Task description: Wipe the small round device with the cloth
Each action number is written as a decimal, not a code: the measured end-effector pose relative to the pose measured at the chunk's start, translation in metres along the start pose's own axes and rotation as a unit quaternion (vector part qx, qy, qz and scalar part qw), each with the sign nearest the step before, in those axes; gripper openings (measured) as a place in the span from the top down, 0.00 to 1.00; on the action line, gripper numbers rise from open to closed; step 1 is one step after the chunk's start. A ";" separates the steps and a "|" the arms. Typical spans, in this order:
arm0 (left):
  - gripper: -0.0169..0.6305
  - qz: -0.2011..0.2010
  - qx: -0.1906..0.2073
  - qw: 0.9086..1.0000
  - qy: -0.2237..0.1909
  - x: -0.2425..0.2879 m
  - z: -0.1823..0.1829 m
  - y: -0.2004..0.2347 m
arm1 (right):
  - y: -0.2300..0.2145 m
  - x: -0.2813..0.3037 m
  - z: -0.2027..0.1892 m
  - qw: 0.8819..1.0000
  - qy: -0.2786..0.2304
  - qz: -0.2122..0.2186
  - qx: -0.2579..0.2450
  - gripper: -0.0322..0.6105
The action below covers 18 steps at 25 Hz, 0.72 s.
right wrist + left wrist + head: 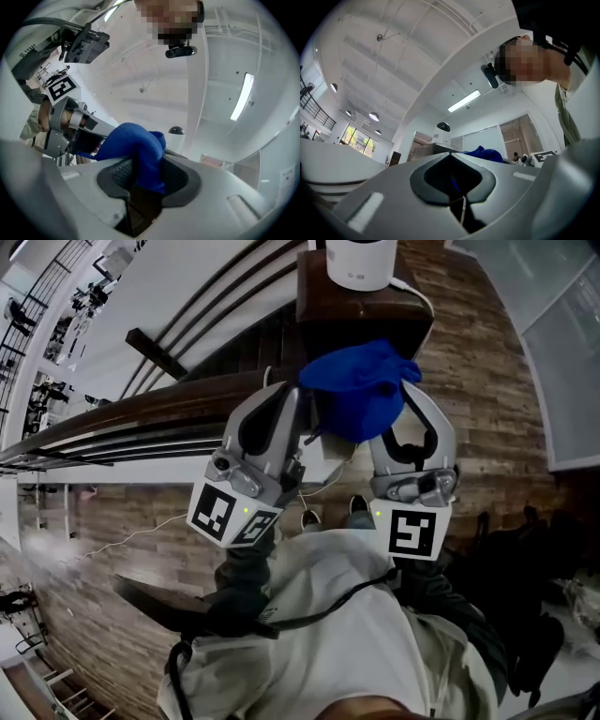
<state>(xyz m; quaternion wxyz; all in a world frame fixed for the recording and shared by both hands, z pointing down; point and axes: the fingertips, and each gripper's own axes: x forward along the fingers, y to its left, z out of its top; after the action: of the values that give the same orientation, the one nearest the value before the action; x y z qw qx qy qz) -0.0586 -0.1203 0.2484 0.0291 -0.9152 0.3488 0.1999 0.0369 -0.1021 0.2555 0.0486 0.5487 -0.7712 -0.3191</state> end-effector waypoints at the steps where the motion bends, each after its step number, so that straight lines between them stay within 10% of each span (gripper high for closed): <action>1: 0.97 0.002 -0.002 1.000 0.001 -0.002 -0.002 -0.001 | 0.001 -0.001 -0.002 1.000 0.002 -0.001 0.010 0.73; 18: 0.97 0.015 -0.018 1.000 0.002 0.002 -0.018 -0.007 | -0.005 -0.014 -0.011 0.999 0.005 0.004 0.032 0.73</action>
<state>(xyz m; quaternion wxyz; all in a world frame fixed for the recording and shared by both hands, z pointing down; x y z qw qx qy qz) -0.0462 -0.1195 0.2630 0.0090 -0.9105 0.3592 0.2048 0.0513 -0.0953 0.2648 0.0361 0.5488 -0.7827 -0.2913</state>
